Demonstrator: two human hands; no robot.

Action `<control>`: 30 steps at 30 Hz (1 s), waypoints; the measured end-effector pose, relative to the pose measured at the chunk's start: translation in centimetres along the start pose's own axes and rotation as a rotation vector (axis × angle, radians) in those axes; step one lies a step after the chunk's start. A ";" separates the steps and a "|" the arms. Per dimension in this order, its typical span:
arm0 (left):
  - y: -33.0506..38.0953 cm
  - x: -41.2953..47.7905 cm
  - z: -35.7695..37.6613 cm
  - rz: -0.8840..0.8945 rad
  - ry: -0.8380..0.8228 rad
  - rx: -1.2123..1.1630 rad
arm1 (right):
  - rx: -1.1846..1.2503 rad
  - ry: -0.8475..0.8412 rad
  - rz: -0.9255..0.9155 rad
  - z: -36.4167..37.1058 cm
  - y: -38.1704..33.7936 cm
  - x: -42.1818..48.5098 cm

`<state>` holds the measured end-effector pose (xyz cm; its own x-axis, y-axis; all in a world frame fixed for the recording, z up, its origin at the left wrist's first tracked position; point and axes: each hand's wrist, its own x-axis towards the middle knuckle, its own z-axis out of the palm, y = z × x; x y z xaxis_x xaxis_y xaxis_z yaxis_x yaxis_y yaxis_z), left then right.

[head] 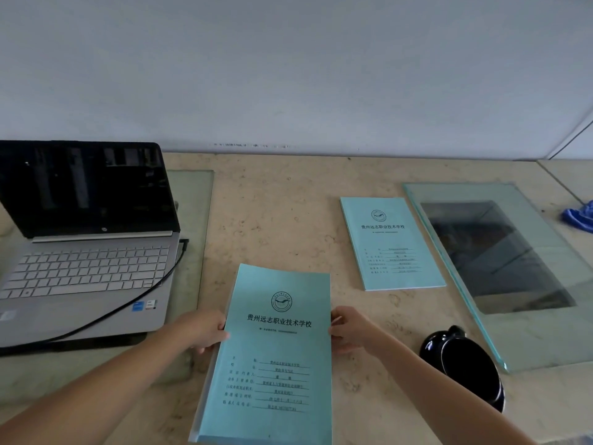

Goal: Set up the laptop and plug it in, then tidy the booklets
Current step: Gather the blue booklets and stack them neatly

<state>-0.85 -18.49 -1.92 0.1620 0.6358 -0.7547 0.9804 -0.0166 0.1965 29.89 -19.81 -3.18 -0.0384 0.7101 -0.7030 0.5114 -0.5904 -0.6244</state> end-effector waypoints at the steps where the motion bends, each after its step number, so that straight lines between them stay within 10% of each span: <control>1: -0.1 0.1 -0.1 0.006 -0.012 0.004 | -0.022 0.019 -0.001 -0.1 0.1 0.1; 15: 0.6 2.3 -2.2 0.023 -0.100 0.054 | -0.082 0.043 -0.042 -1.6 0.5 0.9; 30: 15.0 6.3 -9.2 0.427 0.526 -0.424 | 0.030 0.322 -0.168 -15.0 2.0 3.4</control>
<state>13.82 -7.62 1.98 0.3362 0.9230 -0.1873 0.7022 -0.1132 0.7030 43.66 -12.78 -1.70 0.1554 0.8798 -0.4492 0.4955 -0.4628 -0.7350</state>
